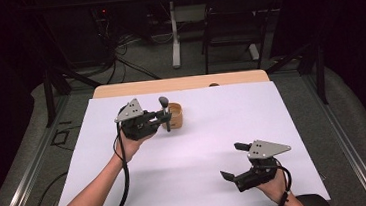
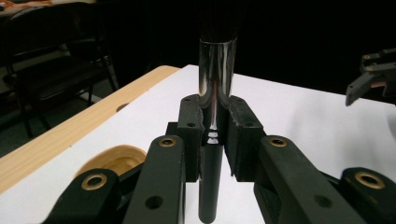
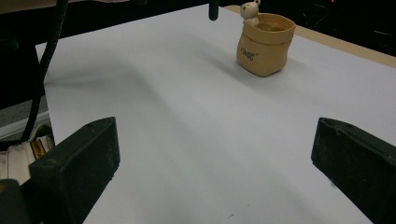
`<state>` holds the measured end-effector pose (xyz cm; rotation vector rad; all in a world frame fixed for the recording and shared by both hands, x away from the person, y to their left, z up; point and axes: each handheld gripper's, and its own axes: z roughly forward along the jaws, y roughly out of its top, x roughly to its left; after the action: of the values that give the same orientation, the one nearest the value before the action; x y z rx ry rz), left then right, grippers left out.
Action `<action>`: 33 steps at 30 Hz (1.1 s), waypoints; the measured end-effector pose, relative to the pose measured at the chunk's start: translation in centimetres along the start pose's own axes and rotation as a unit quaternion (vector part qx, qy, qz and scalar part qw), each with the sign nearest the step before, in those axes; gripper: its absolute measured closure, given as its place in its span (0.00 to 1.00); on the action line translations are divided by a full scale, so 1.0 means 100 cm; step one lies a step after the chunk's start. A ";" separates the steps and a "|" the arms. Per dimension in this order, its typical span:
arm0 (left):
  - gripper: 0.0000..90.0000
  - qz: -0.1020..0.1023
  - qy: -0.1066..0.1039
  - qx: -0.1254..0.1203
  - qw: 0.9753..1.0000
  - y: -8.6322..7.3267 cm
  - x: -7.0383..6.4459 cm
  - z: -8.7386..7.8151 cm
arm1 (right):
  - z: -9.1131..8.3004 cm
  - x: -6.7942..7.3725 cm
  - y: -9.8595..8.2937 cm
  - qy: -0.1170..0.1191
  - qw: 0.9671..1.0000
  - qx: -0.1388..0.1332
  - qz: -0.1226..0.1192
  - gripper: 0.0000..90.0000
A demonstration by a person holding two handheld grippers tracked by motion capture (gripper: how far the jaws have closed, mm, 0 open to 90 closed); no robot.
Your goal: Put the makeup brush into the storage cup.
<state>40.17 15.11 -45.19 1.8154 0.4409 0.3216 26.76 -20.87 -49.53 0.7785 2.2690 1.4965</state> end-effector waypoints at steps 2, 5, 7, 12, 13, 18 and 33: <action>0.86 0.003 0.002 -0.001 1.000 0.002 0.002 0.000 | -0.001 0.000 -0.001 0.000 1.000 0.000 0.001 0.00; 0.86 0.001 0.007 -0.001 1.000 0.005 0.007 0.001 | -0.003 0.001 -0.004 0.001 1.000 0.000 -0.002 0.00; 0.86 0.002 0.012 -0.003 1.000 0.006 0.009 0.002 | -0.004 0.002 -0.006 0.000 1.000 0.000 -0.001 0.00; 0.86 0.003 0.019 -0.002 1.000 0.006 0.015 0.003 | -0.005 0.001 -0.008 -0.004 1.000 0.004 -0.001 0.00; 0.86 0.002 0.022 -0.001 1.000 0.005 0.018 0.005 | -0.004 0.000 -0.009 -0.003 1.000 0.004 0.000 0.00; 0.86 -0.006 0.033 -0.003 0.999 0.002 0.026 0.007 | -0.005 -0.001 -0.010 -0.011 1.000 0.001 -0.002 0.00; 0.86 -0.010 0.059 -0.010 0.998 0.006 0.042 0.019 | -0.009 -0.002 -0.013 -0.018 1.000 -0.005 -0.010 0.00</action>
<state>44.77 15.25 -45.13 1.7770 0.5361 0.4194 26.16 -22.04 -50.38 0.7724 2.2354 1.4711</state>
